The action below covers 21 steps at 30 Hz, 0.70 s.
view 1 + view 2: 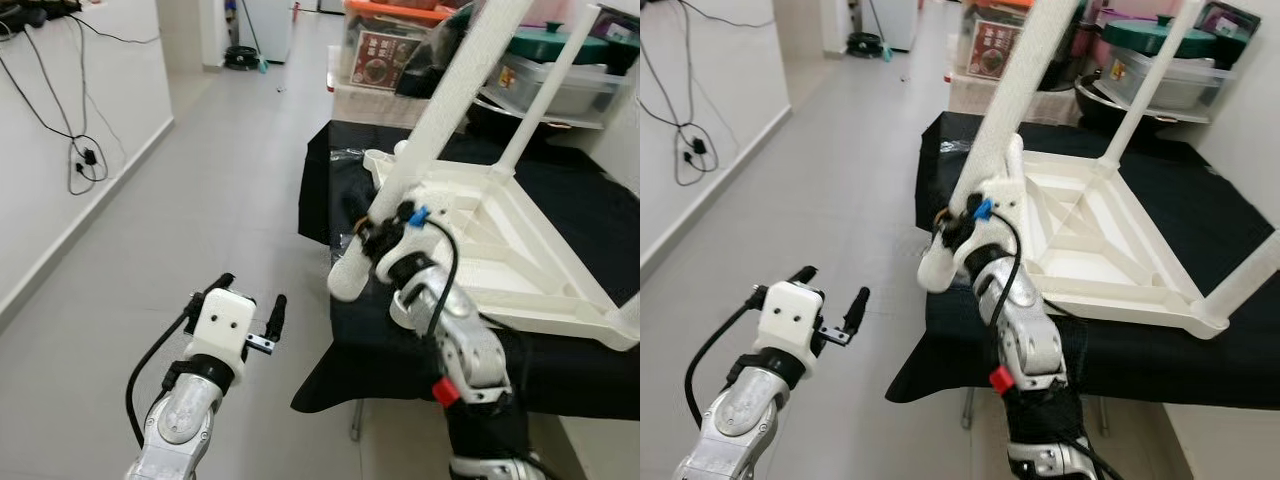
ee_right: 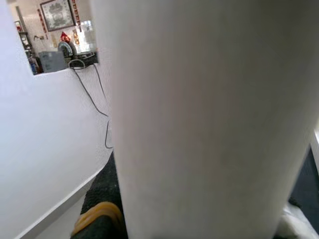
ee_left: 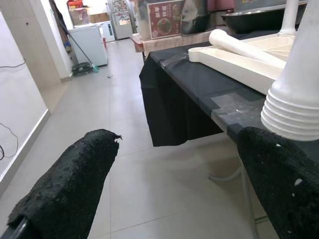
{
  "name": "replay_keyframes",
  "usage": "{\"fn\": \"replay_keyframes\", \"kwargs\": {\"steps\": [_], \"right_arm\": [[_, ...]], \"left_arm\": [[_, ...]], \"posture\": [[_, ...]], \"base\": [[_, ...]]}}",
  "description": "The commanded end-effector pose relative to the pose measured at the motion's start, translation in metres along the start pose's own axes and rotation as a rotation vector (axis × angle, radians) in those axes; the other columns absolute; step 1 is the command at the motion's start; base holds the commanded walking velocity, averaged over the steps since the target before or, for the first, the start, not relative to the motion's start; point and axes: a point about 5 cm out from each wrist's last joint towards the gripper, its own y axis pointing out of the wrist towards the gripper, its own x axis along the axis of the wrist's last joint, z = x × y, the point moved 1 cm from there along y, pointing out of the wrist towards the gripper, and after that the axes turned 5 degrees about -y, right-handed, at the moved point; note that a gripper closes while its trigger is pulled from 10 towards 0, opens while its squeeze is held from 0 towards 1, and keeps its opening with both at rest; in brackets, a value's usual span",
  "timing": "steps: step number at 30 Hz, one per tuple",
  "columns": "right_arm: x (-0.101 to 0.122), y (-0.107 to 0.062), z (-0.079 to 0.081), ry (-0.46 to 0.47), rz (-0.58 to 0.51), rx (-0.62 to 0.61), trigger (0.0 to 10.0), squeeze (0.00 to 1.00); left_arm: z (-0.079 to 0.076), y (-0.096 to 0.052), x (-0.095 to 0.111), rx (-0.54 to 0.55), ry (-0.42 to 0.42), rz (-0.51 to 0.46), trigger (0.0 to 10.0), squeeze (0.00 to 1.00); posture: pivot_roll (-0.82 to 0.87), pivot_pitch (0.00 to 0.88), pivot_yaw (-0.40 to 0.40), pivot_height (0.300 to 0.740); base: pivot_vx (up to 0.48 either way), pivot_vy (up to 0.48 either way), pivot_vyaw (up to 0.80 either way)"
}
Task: Building children table
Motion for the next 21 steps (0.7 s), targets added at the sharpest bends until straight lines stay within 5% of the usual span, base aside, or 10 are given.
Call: {"fn": "replay_keyframes", "kwargs": {"steps": [1, 21], "right_arm": [[0.004, -0.001, -0.001, 0.012, -0.031, 0.0, 10.0, 0.0], [0.008, 0.001, -0.005, -0.003, -0.046, 0.009, 10.0, 0.0]], "left_arm": [[0.002, -0.001, 0.0, 0.008, 0.012, 0.004, 10.0, 0.0], [0.014, 0.001, -0.006, 0.076, 0.0, 0.033, 10.0, 0.0]], "posture": [[0.07, 0.0, -0.124, 0.74], [0.06, 0.0, -0.126, 0.74]], "base": [[0.0, 0.0, 0.0], [0.307, -0.249, 0.0]]}}
